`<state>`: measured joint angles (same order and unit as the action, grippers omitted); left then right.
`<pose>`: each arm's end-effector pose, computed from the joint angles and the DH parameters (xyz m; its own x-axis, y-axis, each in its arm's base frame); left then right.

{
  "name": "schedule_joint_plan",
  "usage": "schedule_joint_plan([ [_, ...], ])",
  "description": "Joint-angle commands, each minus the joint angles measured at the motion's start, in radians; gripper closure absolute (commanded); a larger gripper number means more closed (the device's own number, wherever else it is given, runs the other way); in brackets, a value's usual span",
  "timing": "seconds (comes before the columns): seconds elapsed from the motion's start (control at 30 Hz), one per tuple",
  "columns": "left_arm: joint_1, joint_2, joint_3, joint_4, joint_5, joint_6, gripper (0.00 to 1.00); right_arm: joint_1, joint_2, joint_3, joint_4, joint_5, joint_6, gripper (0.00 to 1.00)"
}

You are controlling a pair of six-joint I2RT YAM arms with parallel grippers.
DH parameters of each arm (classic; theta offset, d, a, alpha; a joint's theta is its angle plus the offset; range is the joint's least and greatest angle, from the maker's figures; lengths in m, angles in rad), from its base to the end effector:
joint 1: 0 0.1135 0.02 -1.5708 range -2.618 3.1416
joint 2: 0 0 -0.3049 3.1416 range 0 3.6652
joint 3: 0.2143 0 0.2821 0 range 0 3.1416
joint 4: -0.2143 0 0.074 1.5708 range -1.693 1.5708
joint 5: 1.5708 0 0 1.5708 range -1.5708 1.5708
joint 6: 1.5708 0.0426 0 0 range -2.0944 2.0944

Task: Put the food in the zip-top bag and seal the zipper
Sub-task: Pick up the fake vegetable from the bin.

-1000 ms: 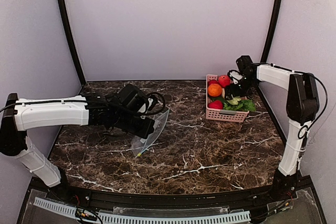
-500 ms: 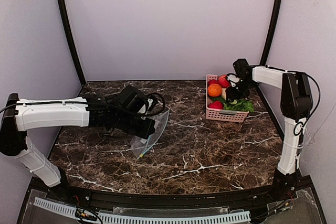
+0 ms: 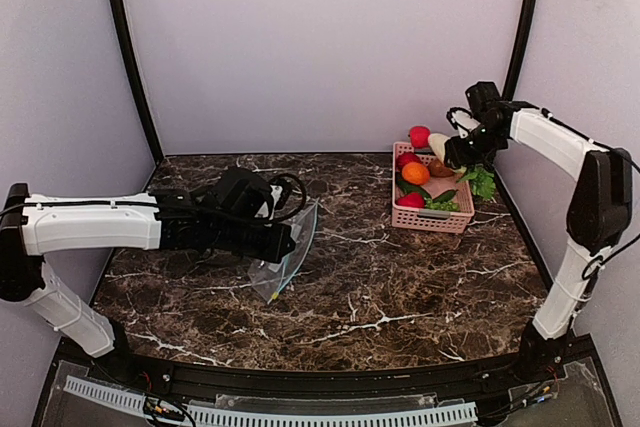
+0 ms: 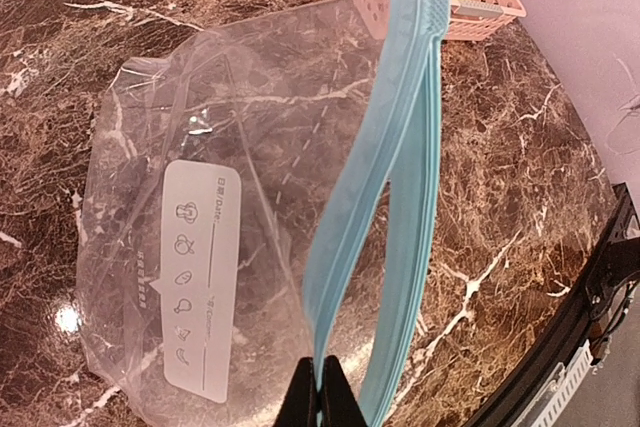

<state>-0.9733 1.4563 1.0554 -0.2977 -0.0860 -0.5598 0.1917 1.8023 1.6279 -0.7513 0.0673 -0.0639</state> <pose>0.2008 -0.2886 0.2892 -0.7243 0.1241 -0.6782 0.4745 0.8034 -0.3598 0.4343 0.0814 0.3284 -0.7732 -0.2150 -0.5966 -0.2002 0.9754 -0.0920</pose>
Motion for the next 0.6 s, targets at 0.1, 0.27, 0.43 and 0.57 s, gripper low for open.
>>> schedule_joint_plan([
  [0.1,0.007,-0.045,-0.064,0.141,-0.011,-0.072,0.99,0.055,-0.247,-0.118,-0.048,-0.185,0.127,0.52],
  [0.27,0.007,-0.046,-0.088,0.207,-0.005,-0.094,0.99,0.160,-0.413,-0.224,-0.059,-0.269,0.218,0.52],
  [0.43,0.008,-0.035,-0.091,0.252,-0.003,-0.107,0.99,0.261,-0.554,-0.360,-0.029,-0.371,0.344,0.52],
  [0.57,0.007,-0.026,-0.093,0.289,-0.006,-0.122,0.99,0.365,-0.638,-0.453,0.031,-0.445,0.464,0.53],
])
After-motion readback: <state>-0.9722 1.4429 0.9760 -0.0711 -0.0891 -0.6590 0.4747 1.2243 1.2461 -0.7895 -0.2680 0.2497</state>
